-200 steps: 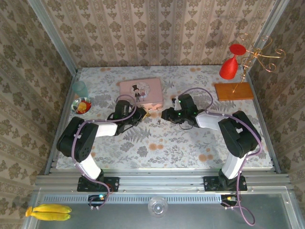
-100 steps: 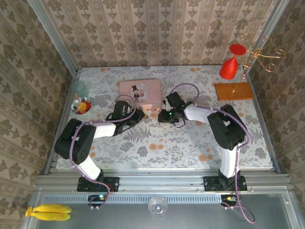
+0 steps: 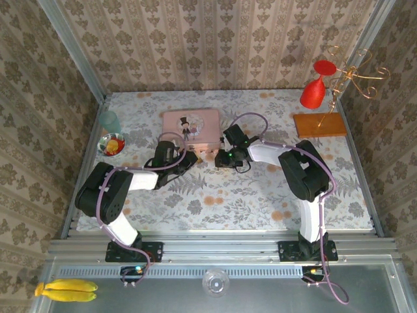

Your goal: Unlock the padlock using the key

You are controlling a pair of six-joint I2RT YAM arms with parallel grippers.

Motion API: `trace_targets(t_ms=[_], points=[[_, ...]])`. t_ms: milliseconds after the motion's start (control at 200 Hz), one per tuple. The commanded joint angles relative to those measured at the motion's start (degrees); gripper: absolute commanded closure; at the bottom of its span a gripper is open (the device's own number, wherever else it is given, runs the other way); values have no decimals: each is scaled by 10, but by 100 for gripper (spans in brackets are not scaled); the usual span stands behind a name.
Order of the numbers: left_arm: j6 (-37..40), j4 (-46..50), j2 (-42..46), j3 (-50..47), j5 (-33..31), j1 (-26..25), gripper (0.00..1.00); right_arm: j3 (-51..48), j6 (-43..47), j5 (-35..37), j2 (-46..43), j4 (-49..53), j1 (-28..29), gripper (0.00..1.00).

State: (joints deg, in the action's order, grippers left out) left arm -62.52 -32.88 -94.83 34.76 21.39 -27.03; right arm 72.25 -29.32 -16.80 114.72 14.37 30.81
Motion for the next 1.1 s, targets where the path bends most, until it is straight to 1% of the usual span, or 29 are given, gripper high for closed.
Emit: trace_targets(t_ms=[0,240,440,585,735,905,1095], points=[[3,-19,-6,-9,10,-8,99,24,16,13,17,28,5,75],[7,-18,-8,-11,9,-9,98,35,14,0,33,32,9,79],[9,-16,-8,-14,8,-10,98,42,14,-3,38,35,14,78],[9,-17,-9,-18,7,-9,98,54,20,9,42,46,18,77],[9,-18,-9,-19,7,-10,98,71,27,25,52,68,22,78],[10,-22,-5,-26,3,-11,98,75,24,24,57,68,23,84],[17,-14,-4,-32,1,-9,98,55,8,16,33,46,22,90]])
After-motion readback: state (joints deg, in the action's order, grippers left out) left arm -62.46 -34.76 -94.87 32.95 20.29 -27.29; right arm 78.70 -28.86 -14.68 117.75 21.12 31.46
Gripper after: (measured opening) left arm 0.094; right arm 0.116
